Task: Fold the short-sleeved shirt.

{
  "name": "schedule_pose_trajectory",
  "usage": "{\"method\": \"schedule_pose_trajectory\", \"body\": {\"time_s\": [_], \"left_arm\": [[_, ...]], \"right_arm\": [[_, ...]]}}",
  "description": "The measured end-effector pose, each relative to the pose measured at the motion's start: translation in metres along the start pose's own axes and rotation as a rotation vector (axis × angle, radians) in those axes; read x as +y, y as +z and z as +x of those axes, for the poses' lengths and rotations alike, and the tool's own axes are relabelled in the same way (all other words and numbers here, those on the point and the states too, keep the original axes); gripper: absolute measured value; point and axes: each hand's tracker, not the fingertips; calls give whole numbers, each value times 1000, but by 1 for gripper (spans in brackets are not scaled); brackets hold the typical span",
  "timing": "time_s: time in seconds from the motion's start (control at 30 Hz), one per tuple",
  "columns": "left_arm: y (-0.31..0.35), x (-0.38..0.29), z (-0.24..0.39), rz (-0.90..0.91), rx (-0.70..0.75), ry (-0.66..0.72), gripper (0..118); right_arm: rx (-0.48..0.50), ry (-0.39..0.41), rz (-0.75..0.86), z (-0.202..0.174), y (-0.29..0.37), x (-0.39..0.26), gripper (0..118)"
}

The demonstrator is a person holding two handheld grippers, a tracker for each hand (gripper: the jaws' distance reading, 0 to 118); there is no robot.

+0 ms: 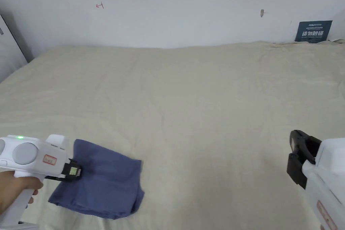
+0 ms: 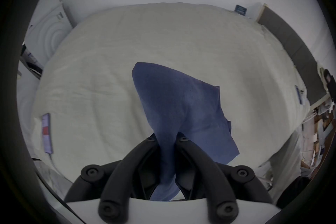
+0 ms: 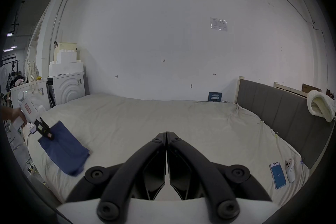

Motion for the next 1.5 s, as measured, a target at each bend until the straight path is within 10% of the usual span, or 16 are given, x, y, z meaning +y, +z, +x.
{"method": "schedule_pose_trajectory", "body": {"time_s": [0.47, 0.7, 1.5], "left_arm": [[-59, -6, -52, -161, 187, 146, 20], [-44, -14, -55, -46, 273, 231, 105], [149, -18, 35, 728, 212, 189, 114]], "right_arm": [[-35, -11, -49, -5, -12, -4, 0], [-45, -19, -64, 1, -10, -6, 0], [-22, 15, 76, 14, 10, 44, 0]]}}
